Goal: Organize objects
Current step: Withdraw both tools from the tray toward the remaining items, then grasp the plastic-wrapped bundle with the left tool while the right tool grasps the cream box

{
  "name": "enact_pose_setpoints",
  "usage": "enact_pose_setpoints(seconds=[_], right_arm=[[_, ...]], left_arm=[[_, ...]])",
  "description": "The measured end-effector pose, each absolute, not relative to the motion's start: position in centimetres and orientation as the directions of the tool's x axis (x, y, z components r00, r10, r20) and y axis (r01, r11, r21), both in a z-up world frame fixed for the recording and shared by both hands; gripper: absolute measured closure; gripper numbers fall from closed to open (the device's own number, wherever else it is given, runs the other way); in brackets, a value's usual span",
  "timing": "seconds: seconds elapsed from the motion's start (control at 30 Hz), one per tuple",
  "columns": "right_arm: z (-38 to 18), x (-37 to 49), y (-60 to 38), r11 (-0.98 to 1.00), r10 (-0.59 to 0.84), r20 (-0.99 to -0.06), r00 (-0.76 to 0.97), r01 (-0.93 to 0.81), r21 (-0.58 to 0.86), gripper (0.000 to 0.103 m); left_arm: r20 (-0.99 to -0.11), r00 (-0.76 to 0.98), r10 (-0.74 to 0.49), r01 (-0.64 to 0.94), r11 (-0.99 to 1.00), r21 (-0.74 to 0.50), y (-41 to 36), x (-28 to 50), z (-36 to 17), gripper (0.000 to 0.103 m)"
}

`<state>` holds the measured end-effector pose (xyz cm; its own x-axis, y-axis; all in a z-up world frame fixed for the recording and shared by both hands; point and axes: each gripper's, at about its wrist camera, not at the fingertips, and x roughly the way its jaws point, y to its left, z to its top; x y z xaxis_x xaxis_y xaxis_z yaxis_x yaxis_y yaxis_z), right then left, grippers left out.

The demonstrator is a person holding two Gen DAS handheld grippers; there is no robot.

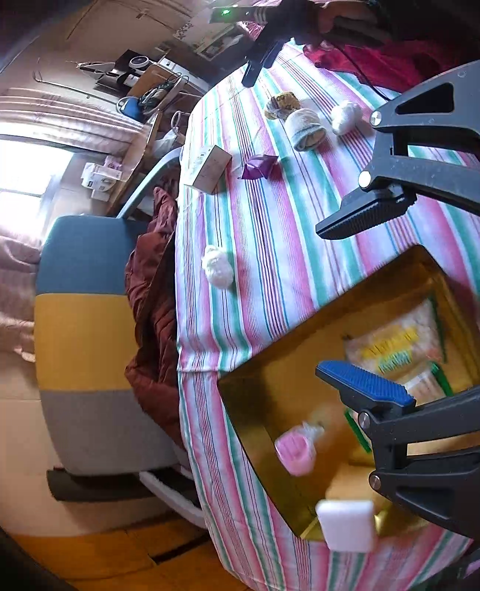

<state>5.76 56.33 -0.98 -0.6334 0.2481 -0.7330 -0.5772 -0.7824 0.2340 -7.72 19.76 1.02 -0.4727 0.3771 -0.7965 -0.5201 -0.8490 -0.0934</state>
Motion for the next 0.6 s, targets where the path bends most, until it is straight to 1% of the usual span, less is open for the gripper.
enact_pose_setpoints(seconds=[0.23, 0.47, 0.5, 0.53, 0.6], right_arm=[[-2.0, 6.2, 58.0, -0.737, 0.213, -0.745, -0.632, -0.605, 0.303, 0.0], [-1.8, 5.4, 56.4, -0.79, 0.198, -0.739, -0.644, -0.551, 0.269, 0.0], [-1.8, 5.2, 56.2, -0.797, 0.197, -0.739, -0.644, -0.544, 0.262, 0.0], [-1.8, 5.1, 56.1, -0.803, 0.197, -0.74, -0.643, -0.539, 0.255, 0.0], [-2.1, 4.9, 55.9, -0.811, 0.191, -0.748, -0.636, -0.531, 0.244, 0.0]], left_arm=[[-0.83, -0.412, 0.375, -0.523, -0.843, -0.121, 24.4, -11.4, -0.9, 0.034], [-0.864, -0.34, 0.371, -0.487, -0.856, -0.175, 28.8, -16.4, -3.4, 0.033], [-0.866, -0.338, 0.369, -0.482, -0.858, -0.178, 29.5, -17.1, -3.7, 0.031], [-0.868, -0.337, 0.364, -0.478, -0.861, -0.176, 30.0, -17.6, -4.0, 0.025], [-0.869, -0.333, 0.367, -0.474, -0.862, -0.182, 31.2, -18.9, -4.6, 0.022]])
